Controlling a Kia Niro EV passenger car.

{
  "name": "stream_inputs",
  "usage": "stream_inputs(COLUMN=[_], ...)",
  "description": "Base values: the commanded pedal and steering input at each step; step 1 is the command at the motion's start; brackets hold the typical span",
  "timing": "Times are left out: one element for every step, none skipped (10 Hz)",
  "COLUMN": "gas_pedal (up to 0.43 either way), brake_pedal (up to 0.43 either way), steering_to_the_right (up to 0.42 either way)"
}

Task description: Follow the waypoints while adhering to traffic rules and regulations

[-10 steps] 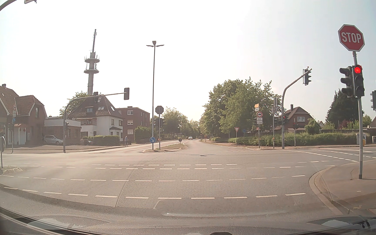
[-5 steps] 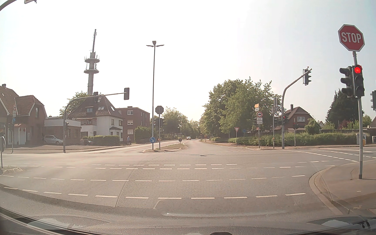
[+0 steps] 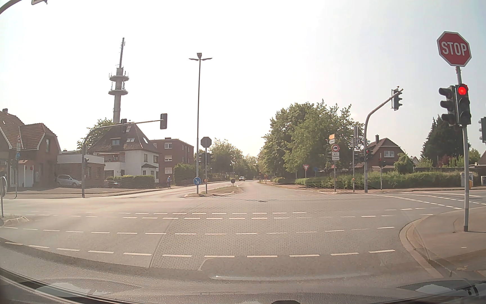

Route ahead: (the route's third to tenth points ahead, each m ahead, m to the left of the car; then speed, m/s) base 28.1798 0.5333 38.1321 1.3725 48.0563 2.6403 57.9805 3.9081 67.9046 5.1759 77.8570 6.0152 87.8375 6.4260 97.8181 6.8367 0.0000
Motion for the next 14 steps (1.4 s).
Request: stream_inputs(gas_pedal=[0.0, 0.0, 0.0, 0.0, 0.0, 0.0, 0.0, 0.0, 0.0, 0.0, 0.0, 0.0, 0.0, 0.0], brake_pedal=[0.213, 0.213, 0.213, 0.213, 0.213, 0.213, 0.213, 0.22, 0.213, 0.213, 0.213, 0.213, 0.213, 0.213], steering_to_the_right=[-0.002, -0.002, -0.002, -0.002, -0.002, -0.002, -0.002, -0.002, -0.002, -0.002, -0.001, -0.002, -0.001, -0.002])
